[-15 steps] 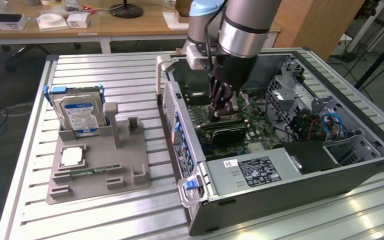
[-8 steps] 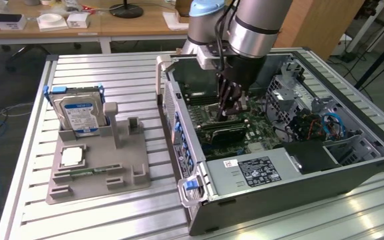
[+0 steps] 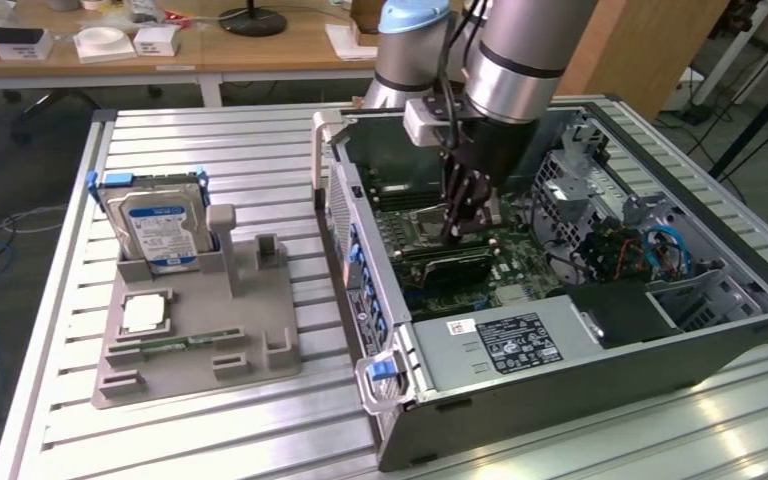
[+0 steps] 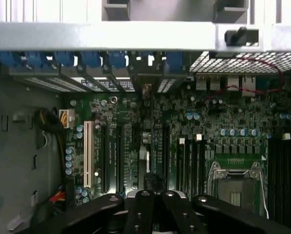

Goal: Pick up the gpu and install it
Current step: 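Press down on the gpu until it lock into place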

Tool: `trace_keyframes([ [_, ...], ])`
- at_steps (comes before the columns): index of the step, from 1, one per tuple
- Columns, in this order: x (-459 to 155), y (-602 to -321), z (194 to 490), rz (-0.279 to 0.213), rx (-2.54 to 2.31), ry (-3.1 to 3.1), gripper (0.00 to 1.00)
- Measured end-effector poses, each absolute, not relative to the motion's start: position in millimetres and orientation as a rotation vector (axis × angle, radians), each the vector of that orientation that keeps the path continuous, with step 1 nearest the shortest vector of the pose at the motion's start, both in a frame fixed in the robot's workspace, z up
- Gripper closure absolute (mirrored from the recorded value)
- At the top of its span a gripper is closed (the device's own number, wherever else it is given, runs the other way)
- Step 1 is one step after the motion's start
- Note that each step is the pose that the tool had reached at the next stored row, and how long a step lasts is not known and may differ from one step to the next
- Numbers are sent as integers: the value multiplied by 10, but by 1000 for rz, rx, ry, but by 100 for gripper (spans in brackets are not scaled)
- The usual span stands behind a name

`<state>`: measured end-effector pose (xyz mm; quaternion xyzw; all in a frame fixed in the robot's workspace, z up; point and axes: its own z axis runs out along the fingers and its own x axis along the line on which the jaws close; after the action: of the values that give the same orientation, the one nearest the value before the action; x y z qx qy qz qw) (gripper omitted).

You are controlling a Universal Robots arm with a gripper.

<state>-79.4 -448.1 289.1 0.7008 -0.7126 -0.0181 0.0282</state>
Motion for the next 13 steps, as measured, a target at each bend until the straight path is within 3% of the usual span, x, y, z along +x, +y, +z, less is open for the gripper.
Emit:
trace_keyframes([
  [13, -696, -4481, 2655, -56, 2163, -2199, 89],
])
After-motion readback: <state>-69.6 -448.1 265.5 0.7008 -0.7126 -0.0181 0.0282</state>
